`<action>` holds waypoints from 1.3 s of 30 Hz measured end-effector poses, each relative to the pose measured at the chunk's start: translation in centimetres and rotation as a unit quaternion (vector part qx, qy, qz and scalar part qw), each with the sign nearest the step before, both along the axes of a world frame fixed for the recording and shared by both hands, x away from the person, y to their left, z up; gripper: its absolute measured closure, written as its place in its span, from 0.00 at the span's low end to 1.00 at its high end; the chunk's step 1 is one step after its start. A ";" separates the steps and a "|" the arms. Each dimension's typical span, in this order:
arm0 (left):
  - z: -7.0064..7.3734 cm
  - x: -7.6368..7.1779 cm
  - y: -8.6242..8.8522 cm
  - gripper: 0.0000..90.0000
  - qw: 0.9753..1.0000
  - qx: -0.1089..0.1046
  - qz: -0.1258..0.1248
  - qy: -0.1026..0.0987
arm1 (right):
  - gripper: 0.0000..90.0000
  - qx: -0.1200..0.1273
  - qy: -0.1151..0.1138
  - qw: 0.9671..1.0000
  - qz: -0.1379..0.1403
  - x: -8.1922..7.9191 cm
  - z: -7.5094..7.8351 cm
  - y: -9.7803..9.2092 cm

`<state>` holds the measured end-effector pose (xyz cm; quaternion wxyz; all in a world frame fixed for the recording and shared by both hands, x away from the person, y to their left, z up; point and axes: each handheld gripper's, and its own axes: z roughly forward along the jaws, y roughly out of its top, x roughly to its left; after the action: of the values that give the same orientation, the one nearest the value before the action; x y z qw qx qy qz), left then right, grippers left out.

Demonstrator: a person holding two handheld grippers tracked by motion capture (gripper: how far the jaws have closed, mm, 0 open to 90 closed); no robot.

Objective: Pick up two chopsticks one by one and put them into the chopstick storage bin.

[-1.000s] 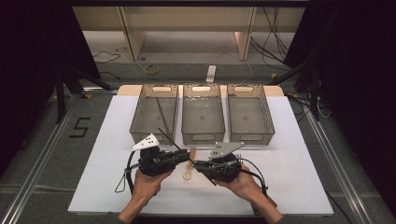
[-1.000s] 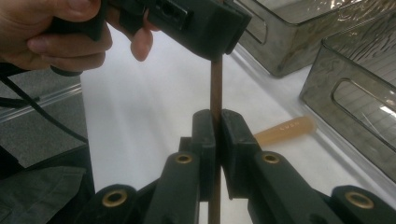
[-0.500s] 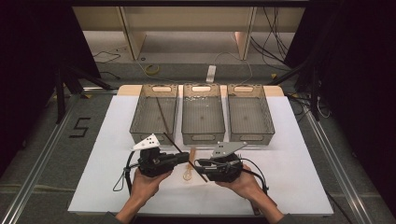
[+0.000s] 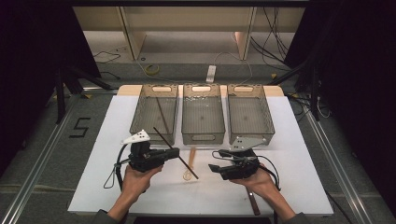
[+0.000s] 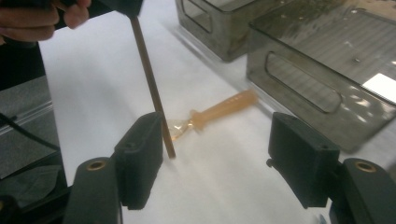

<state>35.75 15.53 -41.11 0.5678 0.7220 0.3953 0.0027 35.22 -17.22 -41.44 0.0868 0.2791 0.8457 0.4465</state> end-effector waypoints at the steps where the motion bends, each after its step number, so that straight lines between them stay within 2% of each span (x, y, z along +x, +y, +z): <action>1: 0.1 0.1 0.2 0.94 1.000 0.000 0.002 0.001 | 0.38 -0.002 -0.001 1.000 -0.004 -0.1 -0.1 -0.2; 5: 0.5 0.4 1.0 0.94 1.000 0.001 0.011 0.012 | 0.35 -0.010 0.001 1.000 -0.021 -0.3 -0.5 -1.0; 8: 1.0 0.6 1.4 0.94 1.000 0.013 0.015 0.008 | 0.35 -0.023 -0.003 0.999 -0.031 -0.6 -0.7 -1.8; 20: 3.2 2.6 3.3 0.94 0.999 0.014 0.023 0.023 | 0.34 -0.029 -0.001 0.998 -0.063 -1.7 -1.1 -4.7; 23: 4.5 3.6 3.7 0.94 0.999 0.012 0.018 0.030 | 0.34 -0.027 0.000 0.998 -0.065 -2.0 -1.1 -5.0; 26: 5.7 4.5 4.0 0.94 0.999 0.003 0.024 0.028 | 0.34 -0.027 0.002 0.997 -0.069 -2.3 -1.2 -5.2; 32: 7.1 6.7 4.7 0.94 0.998 0.022 0.037 0.035 | 0.34 -0.025 0.000 0.997 -0.072 -2.8 -1.1 -5.6; 39: 8.3 9.5 5.8 0.94 0.997 0.025 0.049 0.056 | 0.34 -0.025 -0.001 0.997 -0.072 -3.0 -1.2 -5.9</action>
<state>45.28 21.37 -32.77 0.5255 0.7148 0.4614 -0.0002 32.19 -23.08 -42.65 0.1261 0.3366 0.8342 0.4182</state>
